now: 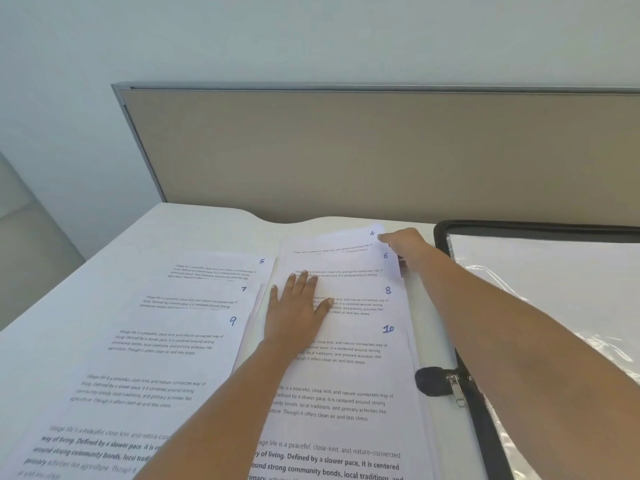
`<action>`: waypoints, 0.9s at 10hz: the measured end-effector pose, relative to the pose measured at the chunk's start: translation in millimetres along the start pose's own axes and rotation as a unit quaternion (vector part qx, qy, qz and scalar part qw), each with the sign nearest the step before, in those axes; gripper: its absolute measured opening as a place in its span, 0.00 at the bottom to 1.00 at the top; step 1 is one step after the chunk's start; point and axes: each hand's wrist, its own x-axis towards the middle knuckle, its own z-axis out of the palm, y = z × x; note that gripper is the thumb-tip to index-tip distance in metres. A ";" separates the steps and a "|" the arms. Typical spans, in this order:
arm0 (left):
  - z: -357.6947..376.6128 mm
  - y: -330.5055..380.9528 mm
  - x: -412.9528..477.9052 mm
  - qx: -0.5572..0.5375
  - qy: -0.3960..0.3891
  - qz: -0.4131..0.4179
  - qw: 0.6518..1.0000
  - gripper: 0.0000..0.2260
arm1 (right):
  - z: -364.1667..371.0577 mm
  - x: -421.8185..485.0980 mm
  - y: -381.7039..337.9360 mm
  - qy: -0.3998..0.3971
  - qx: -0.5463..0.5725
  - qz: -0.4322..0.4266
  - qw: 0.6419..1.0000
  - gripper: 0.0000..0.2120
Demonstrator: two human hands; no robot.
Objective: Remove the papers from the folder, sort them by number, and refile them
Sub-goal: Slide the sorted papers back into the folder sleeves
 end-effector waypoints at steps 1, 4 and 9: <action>-0.3 -0.7 -1.0 -0.001 0.001 -0.004 1.000 0.27 | 3.0 0.4 4.1 -0.018 0.026 0.015 0.999 0.12; -1.8 -5.9 -3.4 -0.004 -0.001 -0.009 1.000 0.27 | -9.1 -15.5 -10.2 -0.068 0.158 0.018 0.985 0.03; -3.0 -8.0 -3.8 -0.005 0.000 -0.013 1.000 0.26 | -32.9 -28.6 -8.1 -0.007 0.151 -0.011 0.988 0.07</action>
